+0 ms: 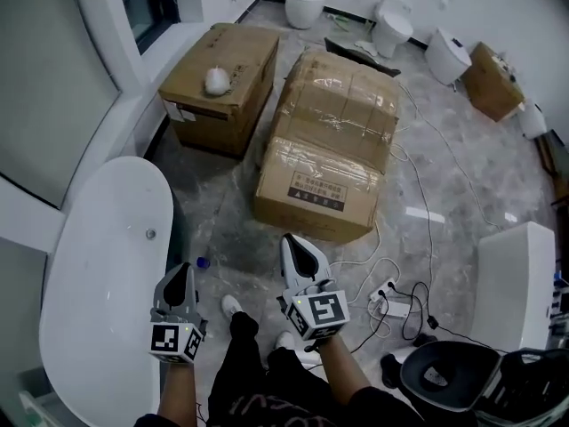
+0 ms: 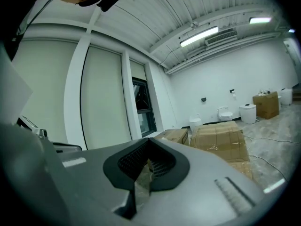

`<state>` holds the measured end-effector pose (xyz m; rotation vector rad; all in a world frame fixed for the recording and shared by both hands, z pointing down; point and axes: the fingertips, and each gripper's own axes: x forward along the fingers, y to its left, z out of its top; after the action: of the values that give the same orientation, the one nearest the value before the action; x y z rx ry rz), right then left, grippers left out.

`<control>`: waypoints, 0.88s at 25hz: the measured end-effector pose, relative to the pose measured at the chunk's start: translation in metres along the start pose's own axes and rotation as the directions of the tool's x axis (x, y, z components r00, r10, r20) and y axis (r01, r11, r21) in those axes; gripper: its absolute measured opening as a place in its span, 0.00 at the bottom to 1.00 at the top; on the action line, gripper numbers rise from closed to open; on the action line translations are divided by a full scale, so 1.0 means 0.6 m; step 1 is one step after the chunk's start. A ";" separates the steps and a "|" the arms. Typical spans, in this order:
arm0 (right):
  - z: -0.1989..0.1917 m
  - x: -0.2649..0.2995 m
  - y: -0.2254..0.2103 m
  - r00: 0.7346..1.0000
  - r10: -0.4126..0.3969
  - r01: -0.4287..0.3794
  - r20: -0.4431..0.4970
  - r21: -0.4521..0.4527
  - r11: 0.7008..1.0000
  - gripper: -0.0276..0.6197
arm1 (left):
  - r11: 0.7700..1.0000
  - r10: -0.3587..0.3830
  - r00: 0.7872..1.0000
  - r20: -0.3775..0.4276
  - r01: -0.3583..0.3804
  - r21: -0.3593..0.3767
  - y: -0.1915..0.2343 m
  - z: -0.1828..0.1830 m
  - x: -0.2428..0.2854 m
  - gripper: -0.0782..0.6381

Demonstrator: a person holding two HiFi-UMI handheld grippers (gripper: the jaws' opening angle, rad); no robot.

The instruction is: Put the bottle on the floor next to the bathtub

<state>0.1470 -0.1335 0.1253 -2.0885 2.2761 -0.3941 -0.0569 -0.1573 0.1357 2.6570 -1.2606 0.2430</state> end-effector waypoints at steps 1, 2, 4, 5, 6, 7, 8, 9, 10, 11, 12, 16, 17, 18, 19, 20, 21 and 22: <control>0.004 -0.011 -0.004 1.000 -0.008 0.008 0.001 -0.003 1.000 0.06 | 1.000 -0.001 1.000 0.006 0.001 0.009 -0.008 0.007 -0.004 0.11; 0.009 -0.022 -0.008 1.000 -0.015 0.015 0.002 -0.010 1.000 0.06 | 1.000 -0.004 1.000 0.014 0.004 0.020 -0.017 0.015 -0.008 0.11; 0.025 -0.040 -0.010 1.000 -0.016 0.016 0.014 -0.020 1.000 0.06 | 0.999 -0.011 0.999 0.033 0.010 0.041 -0.034 0.033 -0.017 0.11; 0.034 -0.049 -0.008 1.000 -0.012 0.013 0.024 -0.020 1.000 0.06 | 0.999 -0.013 0.999 0.040 0.011 0.049 -0.041 0.042 -0.023 0.11; 0.043 -0.058 -0.005 0.999 -0.009 0.009 0.035 -0.016 1.000 0.06 | 0.999 -0.012 0.999 0.047 0.010 0.053 -0.048 0.049 -0.030 0.11; 0.052 -0.066 -0.003 0.999 -0.007 0.007 0.045 -0.008 1.000 0.06 | 0.999 -0.009 0.999 0.054 0.006 0.054 -0.054 0.056 -0.037 0.11; 0.059 -0.073 -0.001 0.999 -0.004 0.004 0.054 -0.002 1.000 0.06 | 0.999 -0.006 0.998 0.061 0.003 0.053 -0.060 0.061 -0.043 0.11; 0.065 -0.080 0.001 0.998 0.001 -0.001 0.061 -0.003 1.000 0.06 | 0.999 -0.003 0.998 0.069 0.000 0.053 -0.066 0.066 -0.049 0.11; 0.069 -0.087 0.004 0.998 0.008 -0.008 0.066 -0.010 1.000 0.06 | 0.998 0.000 0.997 0.075 -0.004 0.055 -0.070 0.070 -0.055 0.11; 0.072 -0.094 0.008 0.998 0.015 -0.014 0.069 -0.014 1.000 0.06 | 0.998 0.005 0.997 0.080 -0.010 0.058 -0.074 0.073 -0.063 0.11; 0.074 -0.101 0.011 0.997 0.023 -0.022 0.070 -0.013 1.000 0.06 | 0.998 0.010 0.996 0.085 -0.016 0.061 -0.079 0.076 -0.070 0.11; 0.077 -0.133 0.026 0.995 0.075 -0.073 0.071 -0.025 0.997 0.06 | 0.999 0.025 0.995 0.101 -0.029 0.041 -0.105 0.078 -0.102 0.11; 0.078 -0.140 0.028 0.994 0.080 -0.078 0.072 -0.028 0.997 0.06 | 0.999 0.028 0.994 0.101 -0.033 0.039 -0.112 0.076 -0.111 0.11; 0.078 -0.147 0.030 0.994 0.084 -0.082 0.073 -0.028 0.996 0.06 | 0.999 0.031 0.994 0.100 -0.036 0.041 -0.118 0.072 -0.118 0.11; 0.078 -0.155 0.032 0.993 0.087 -0.085 0.075 -0.027 0.996 0.06 | 0.998 0.033 0.995 0.099 -0.038 0.047 -0.124 0.066 -0.125 0.11; 0.078 -0.161 0.033 0.993 0.090 -0.088 0.079 -0.028 0.996 0.06 | 0.998 0.036 0.995 0.095 -0.042 0.055 -0.127 0.058 -0.131 0.11; 0.078 -0.168 0.034 0.992 0.093 -0.090 0.083 -0.031 0.995 0.06 | 0.997 0.040 0.995 0.090 -0.046 0.062 -0.130 0.052 -0.136 0.11; 0.077 -0.175 0.035 0.992 0.096 -0.094 0.087 -0.033 0.995 0.06 | 0.997 0.043 0.995 0.086 -0.049 0.062 -0.134 0.048 -0.141 0.11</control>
<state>0.1456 -0.0363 0.0606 -1.9586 2.3321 -0.2609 -0.0450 -0.0513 0.0802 2.7208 -1.3630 0.1821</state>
